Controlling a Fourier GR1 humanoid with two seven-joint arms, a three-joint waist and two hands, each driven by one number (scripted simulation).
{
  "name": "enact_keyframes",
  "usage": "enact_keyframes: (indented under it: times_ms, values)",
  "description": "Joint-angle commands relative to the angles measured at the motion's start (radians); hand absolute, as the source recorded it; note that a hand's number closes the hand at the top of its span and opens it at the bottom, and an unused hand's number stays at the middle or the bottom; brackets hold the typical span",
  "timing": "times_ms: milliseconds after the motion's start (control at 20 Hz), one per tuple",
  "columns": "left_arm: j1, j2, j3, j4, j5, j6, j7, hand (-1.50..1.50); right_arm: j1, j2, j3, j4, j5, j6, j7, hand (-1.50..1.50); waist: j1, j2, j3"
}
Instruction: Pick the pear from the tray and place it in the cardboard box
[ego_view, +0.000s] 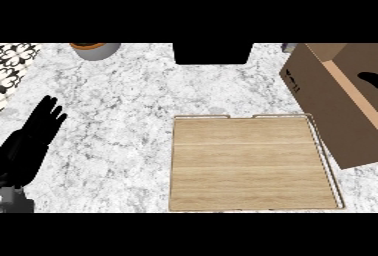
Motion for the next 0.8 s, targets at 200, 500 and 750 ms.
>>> enact_keyframes:
  times_ms: [200, 500, 750]
  values:
    - [-0.037, -0.029, -0.032, -0.013, -0.042, 0.050, 0.032, 0.00, 0.182, -0.121, -0.122, -0.151, -0.225, 0.204, -0.008, -1.50, -0.009, -0.001, 0.000]
    - [-0.007, -0.023, -0.008, 0.000, -0.016, 0.004, 0.004, 0.00, 0.268, -0.144, -0.105, -0.170, -0.313, 0.222, -0.080, -1.50, 0.003, 0.002, 0.000]
    - [-0.029, -0.007, 0.009, 0.050, -0.010, -0.022, -0.024, 0.00, 0.338, -0.199, -0.111, -0.131, -0.364, 0.272, -0.119, -1.50, 0.004, 0.003, 0.000]
